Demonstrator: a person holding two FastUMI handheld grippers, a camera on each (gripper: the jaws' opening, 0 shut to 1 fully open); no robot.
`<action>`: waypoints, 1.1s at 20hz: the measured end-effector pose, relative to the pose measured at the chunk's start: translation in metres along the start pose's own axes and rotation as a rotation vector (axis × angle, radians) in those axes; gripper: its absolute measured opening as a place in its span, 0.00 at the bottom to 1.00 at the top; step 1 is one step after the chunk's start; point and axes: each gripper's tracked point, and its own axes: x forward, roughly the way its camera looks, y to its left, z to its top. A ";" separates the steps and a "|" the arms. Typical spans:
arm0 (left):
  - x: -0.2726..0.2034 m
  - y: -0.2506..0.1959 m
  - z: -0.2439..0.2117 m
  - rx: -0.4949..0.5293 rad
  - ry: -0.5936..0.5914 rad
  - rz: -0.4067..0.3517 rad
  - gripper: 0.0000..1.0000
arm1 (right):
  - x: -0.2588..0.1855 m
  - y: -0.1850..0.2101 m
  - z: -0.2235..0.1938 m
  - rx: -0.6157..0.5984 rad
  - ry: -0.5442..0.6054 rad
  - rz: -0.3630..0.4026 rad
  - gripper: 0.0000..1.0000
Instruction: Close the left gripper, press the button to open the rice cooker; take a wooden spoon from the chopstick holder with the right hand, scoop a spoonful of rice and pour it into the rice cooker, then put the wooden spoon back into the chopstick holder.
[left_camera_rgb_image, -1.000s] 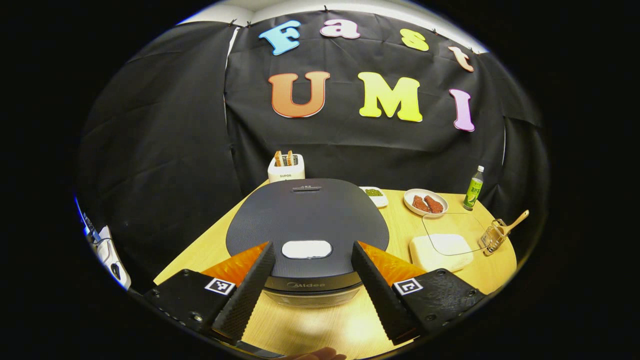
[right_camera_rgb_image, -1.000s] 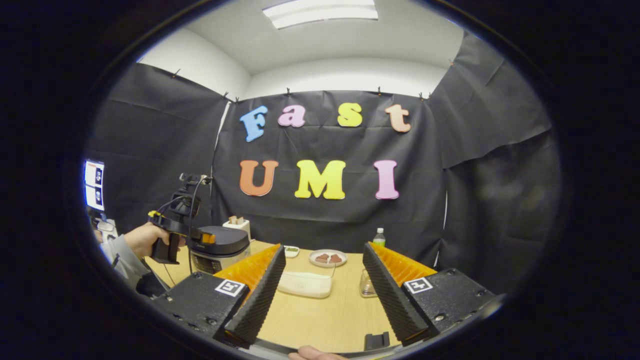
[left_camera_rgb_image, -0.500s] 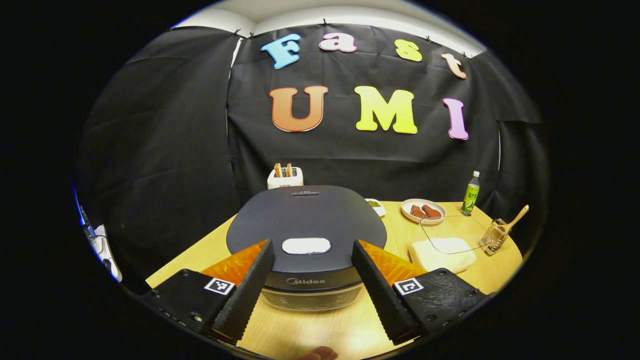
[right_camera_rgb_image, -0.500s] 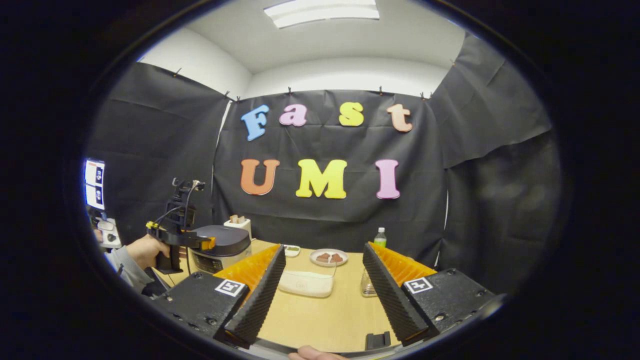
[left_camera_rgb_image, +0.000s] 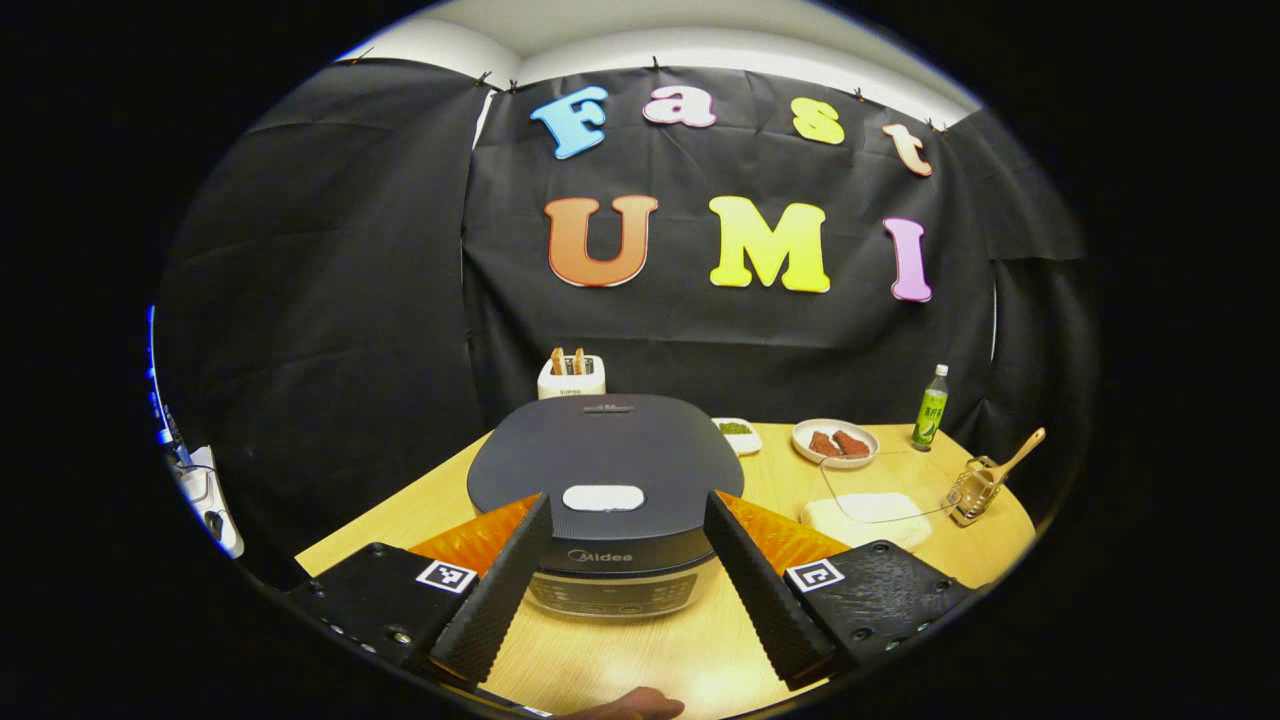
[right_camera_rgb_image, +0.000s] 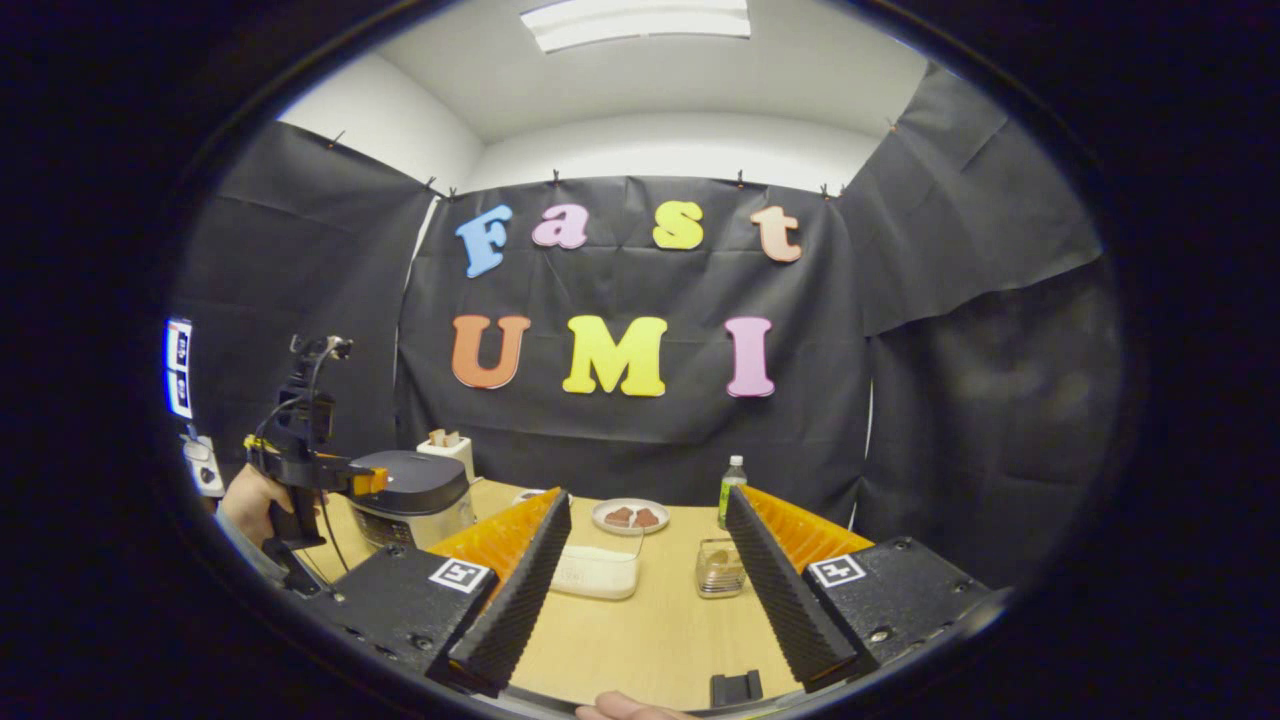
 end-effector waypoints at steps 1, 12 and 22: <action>-0.007 -0.004 0.007 0.010 -0.022 -0.002 0.97 | 0.002 -0.002 -0.001 0.006 0.006 -0.005 1.00; -0.118 -0.061 0.061 -0.002 -0.153 -0.069 0.97 | -0.002 -0.028 0.007 0.025 -0.008 -0.068 0.95; -0.173 -0.068 0.067 0.002 -0.201 -0.061 0.96 | -0.013 -0.028 0.022 0.022 -0.022 -0.074 1.00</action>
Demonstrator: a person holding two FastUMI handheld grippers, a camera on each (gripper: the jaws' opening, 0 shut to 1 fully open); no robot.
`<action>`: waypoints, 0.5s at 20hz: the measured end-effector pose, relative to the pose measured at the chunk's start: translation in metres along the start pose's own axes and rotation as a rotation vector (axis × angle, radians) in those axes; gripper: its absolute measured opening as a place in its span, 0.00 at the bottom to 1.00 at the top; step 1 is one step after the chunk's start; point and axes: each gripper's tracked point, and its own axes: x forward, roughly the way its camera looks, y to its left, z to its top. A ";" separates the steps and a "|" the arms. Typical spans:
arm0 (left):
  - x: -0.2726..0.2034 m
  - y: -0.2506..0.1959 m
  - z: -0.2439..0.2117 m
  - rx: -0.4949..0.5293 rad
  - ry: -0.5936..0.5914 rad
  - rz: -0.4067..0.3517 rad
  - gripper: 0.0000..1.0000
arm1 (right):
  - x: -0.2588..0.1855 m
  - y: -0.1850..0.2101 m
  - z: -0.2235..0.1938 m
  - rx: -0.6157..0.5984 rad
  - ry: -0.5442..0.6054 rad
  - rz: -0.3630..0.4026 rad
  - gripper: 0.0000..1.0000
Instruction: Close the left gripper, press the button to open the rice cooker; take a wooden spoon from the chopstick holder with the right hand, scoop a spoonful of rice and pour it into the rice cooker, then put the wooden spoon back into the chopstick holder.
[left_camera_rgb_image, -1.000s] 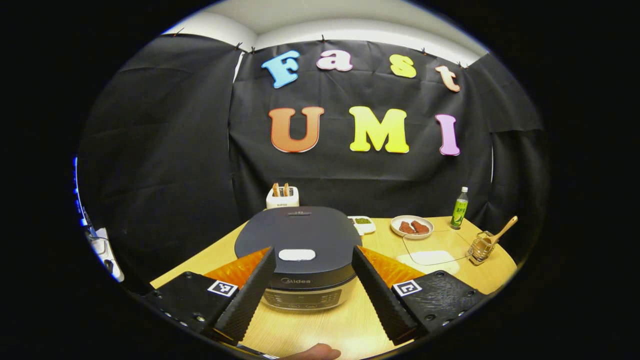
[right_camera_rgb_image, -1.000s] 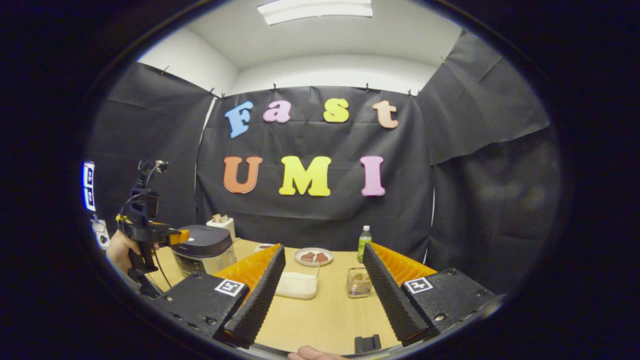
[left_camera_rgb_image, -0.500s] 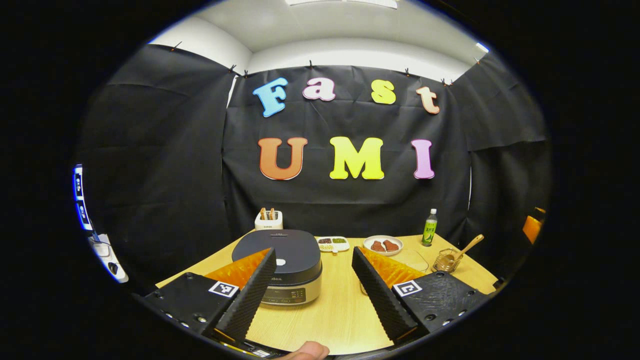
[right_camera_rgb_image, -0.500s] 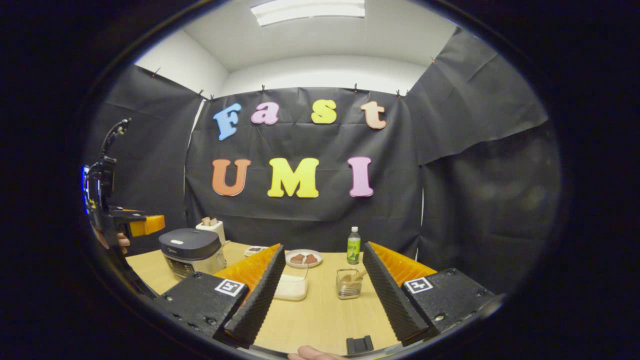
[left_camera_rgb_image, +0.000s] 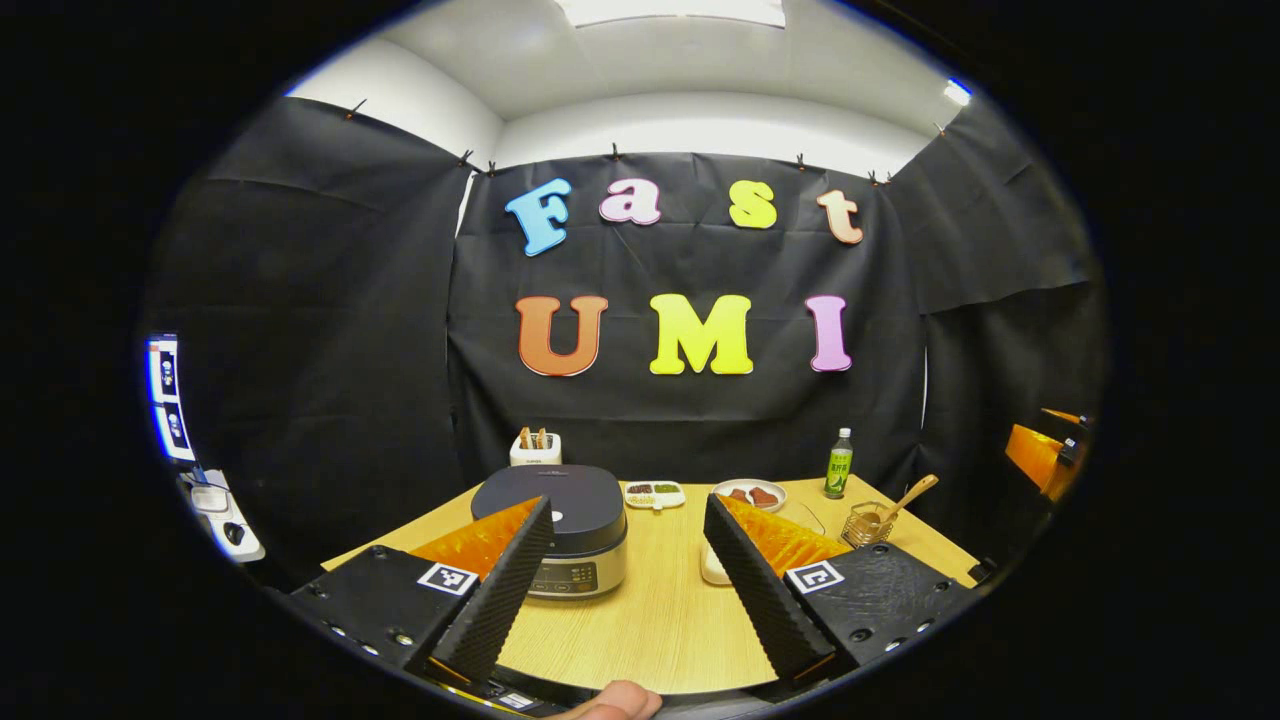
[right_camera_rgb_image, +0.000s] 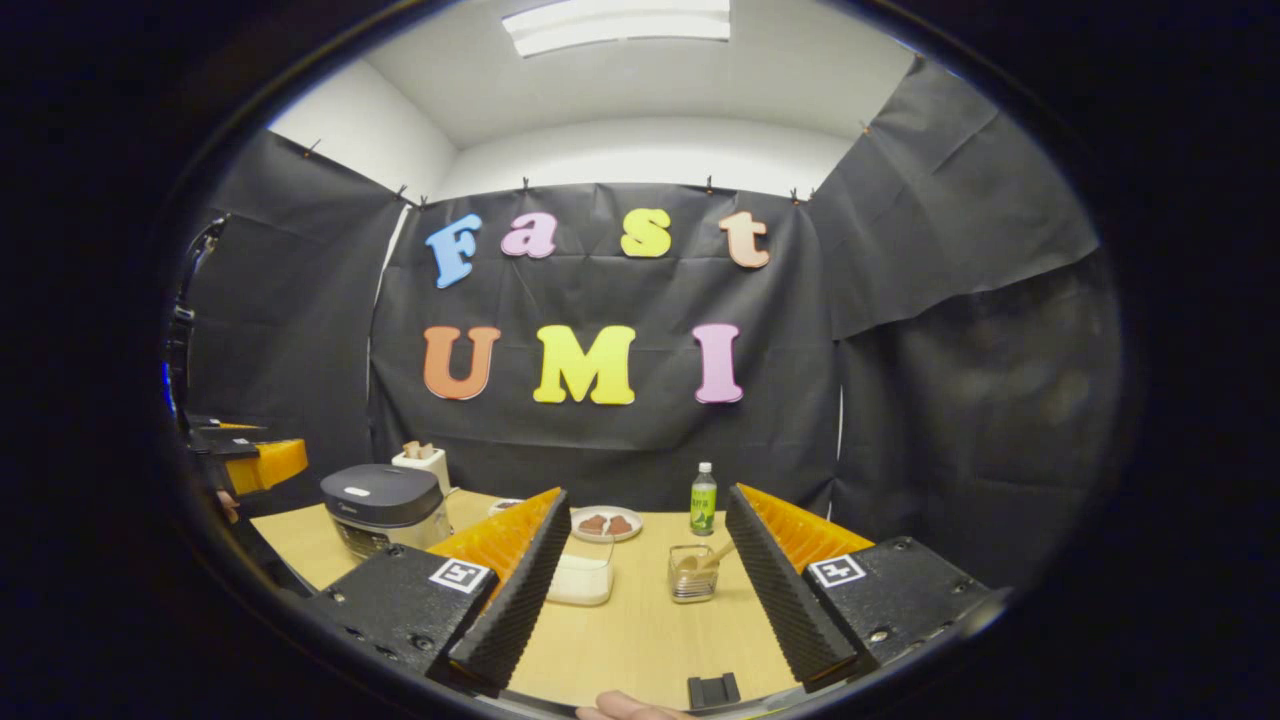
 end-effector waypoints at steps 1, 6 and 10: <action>-0.003 0.000 0.004 0.002 -0.012 -0.004 0.96 | -0.001 0.002 0.002 0.004 0.003 0.001 1.00; -0.014 -0.001 0.012 0.008 -0.055 -0.054 0.97 | -0.003 0.004 0.008 -0.009 0.011 -0.003 1.00; -0.022 0.003 0.017 0.029 -0.070 -0.041 0.97 | -0.004 0.006 0.006 -0.004 0.023 0.003 1.00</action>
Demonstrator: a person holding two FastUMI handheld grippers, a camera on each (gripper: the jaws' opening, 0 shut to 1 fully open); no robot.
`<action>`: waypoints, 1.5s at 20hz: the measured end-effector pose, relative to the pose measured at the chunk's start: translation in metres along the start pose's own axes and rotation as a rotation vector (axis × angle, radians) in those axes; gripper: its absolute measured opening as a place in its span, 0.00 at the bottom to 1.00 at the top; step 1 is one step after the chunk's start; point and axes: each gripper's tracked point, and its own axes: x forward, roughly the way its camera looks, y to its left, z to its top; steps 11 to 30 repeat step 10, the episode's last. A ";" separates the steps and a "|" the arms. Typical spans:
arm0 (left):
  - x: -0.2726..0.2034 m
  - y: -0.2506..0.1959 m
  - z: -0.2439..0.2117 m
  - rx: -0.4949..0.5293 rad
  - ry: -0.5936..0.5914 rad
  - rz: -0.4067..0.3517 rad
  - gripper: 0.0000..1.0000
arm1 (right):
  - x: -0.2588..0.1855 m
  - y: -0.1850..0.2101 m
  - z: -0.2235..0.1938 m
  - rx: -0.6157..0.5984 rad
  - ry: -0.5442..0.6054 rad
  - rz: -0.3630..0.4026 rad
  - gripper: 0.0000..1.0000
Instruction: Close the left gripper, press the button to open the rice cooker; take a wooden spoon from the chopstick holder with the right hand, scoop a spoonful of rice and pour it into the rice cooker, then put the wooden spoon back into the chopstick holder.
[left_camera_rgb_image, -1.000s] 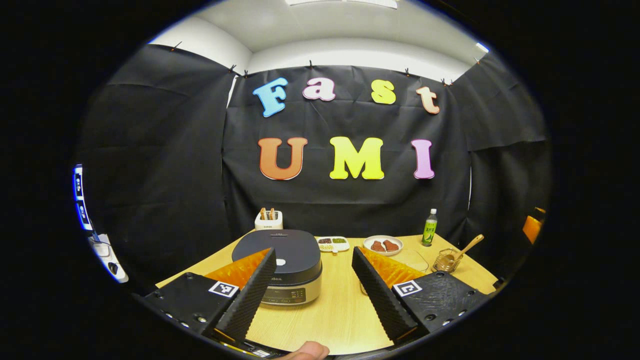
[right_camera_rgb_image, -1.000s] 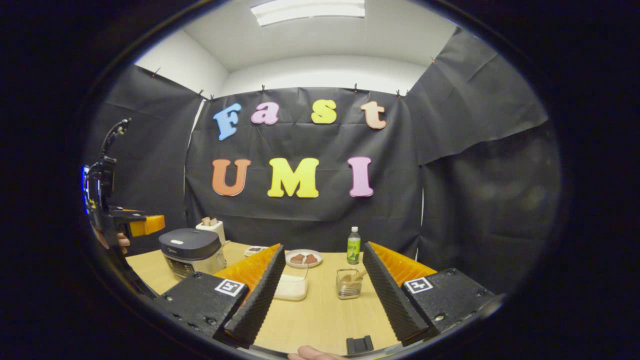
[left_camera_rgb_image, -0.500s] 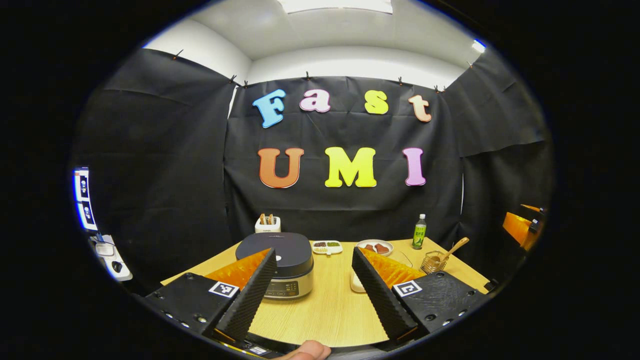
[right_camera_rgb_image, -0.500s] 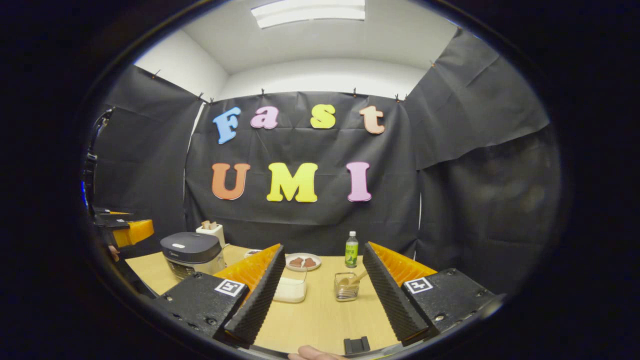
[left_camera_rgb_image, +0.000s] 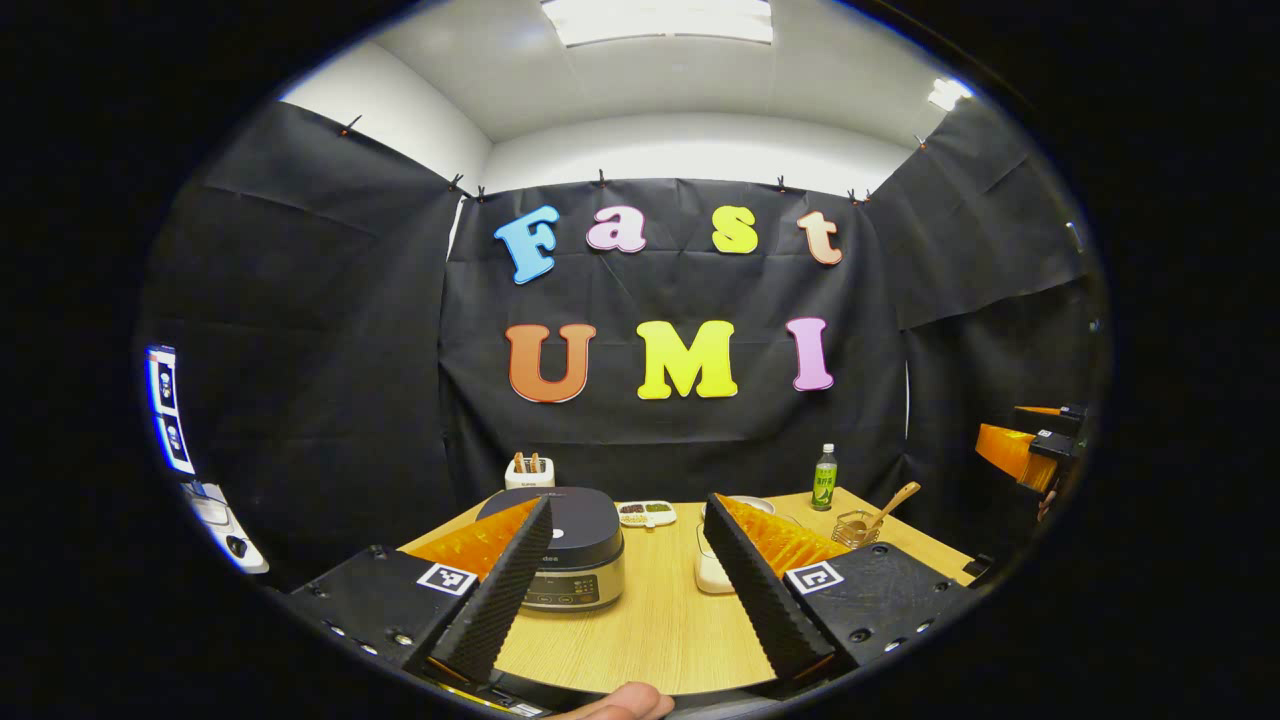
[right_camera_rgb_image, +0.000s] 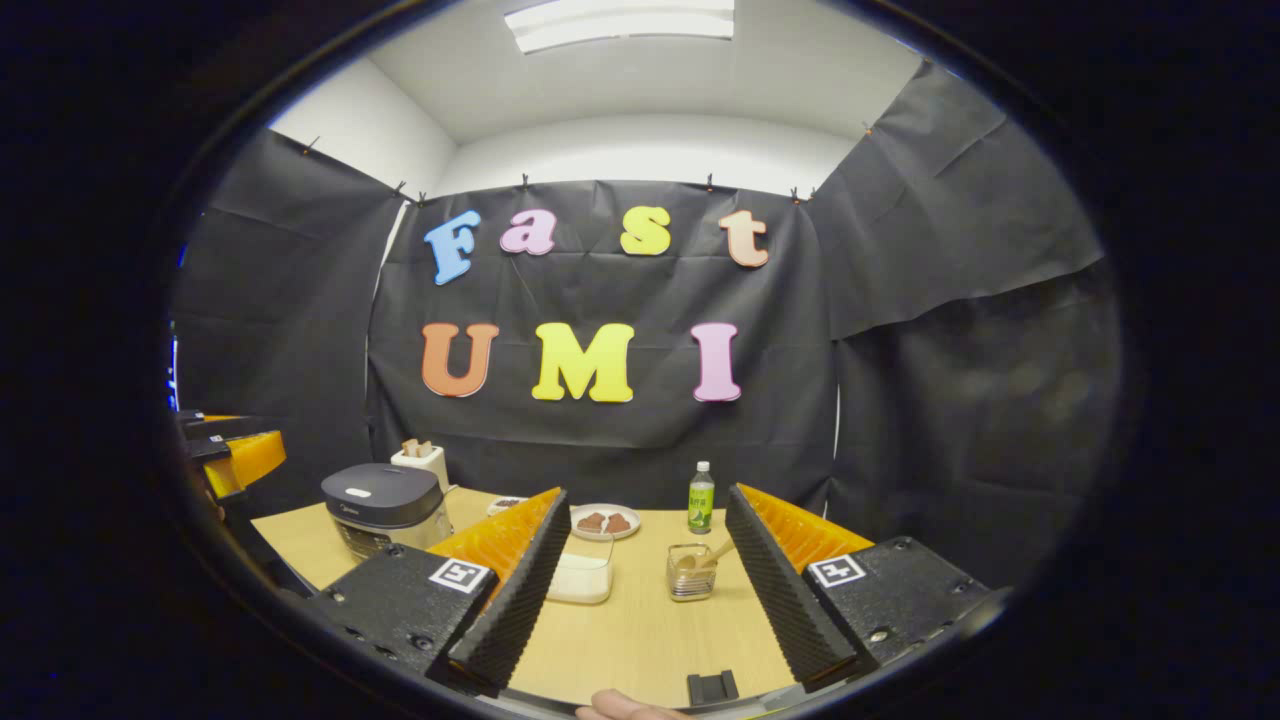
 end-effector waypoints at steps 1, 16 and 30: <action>-0.001 0.000 0.001 0.003 -0.001 0.001 0.97 | 0.000 0.001 -0.002 0.005 0.004 0.003 1.00; 0.000 -0.004 -0.007 0.011 0.022 0.002 0.96 | -0.007 -0.007 -0.003 0.012 -0.004 0.010 1.00; 0.000 -0.004 -0.007 0.011 0.022 0.002 0.96 | -0.007 -0.007 -0.003 0.012 -0.004 0.010 1.00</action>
